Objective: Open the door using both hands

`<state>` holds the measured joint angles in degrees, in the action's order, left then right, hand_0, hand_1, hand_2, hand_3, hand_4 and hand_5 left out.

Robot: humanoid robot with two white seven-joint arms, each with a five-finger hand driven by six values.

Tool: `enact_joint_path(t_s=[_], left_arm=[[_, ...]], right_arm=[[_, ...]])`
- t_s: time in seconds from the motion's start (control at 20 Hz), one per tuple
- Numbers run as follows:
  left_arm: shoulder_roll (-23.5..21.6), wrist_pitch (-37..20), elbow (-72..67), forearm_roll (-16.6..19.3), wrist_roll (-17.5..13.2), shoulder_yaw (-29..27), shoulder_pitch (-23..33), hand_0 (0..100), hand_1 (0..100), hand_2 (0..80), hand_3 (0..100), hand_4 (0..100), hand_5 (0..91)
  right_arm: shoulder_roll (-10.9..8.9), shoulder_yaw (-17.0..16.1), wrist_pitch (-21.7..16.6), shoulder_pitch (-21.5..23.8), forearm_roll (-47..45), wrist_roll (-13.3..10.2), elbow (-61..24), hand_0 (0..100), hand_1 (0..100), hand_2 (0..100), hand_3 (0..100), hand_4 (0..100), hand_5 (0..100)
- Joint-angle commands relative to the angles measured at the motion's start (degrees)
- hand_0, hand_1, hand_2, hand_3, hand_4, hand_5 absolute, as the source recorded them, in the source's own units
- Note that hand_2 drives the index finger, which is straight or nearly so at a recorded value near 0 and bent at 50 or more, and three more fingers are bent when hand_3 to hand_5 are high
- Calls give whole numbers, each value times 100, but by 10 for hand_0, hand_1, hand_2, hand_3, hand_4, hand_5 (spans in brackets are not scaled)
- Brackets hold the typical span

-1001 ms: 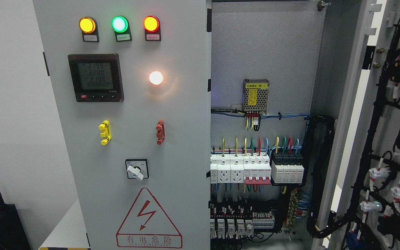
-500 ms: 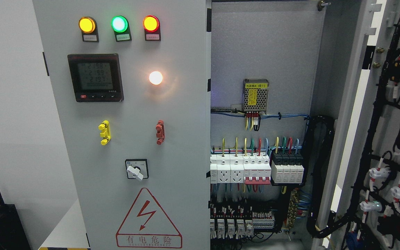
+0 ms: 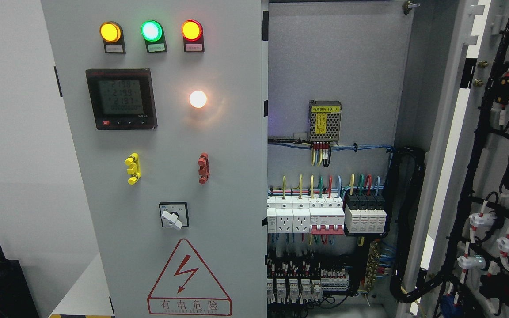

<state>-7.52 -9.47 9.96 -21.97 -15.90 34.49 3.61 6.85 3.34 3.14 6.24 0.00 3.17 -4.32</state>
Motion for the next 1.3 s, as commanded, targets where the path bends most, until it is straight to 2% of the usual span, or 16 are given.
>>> enact_joint_path(t_s=[0.0, 0.1, 0.15, 0.3, 0.45, 0.9, 1.05, 1.25], left_arm=[[1025, 41, -917, 876, 17, -1845, 17, 0, 0, 0, 0, 33, 0], [1025, 41, -935, 1596, 17, -2427, 17, 0, 0, 0, 0, 33, 0], [1025, 41, -935, 1756, 17, -2525, 17, 0, 0, 0, 0, 33, 0], [1034, 33, -944, 1854, 17, -2692, 17, 0, 0, 0, 0, 32, 0], [1034, 33, -944, 2266, 17, -2894, 17, 0, 0, 0, 0, 32, 0], [1034, 85, -953, 2355, 34, -2957, 17, 0, 0, 0, 0, 33, 0], [1034, 173, -953, 2408, 131, -2957, 17, 0, 0, 0, 0, 33, 0], [1034, 173, -944, 2408, 166, -2957, 17, 0, 0, 0, 0, 33, 0]], right_arm=[[0, 0, 2, 0, -185, -1, 2, 0, 0, 0, 0, 0, 0], [0, 0, 2, 0, -185, -1, 2, 0, 0, 0, 0, 0, 0], [0, 0, 2, 0, -185, -1, 2, 0, 0, 0, 0, 0, 0], [0, 0, 2, 0, -185, -1, 2, 0, 0, 0, 0, 0, 0], [0, 0, 2, 0, -185, -1, 1, 0, 0, 0, 0, 0, 0], [0, 0, 2, 9, -185, -1, 1, 0, 0, 0, 0, 0, 0], [0, 0, 2, 18, -202, -1, -16, 0, 0, 0, 0, 0, 0], [-35, 0, 2, 70, -167, -1, -375, 0, 0, 0, 0, 0, 0]])
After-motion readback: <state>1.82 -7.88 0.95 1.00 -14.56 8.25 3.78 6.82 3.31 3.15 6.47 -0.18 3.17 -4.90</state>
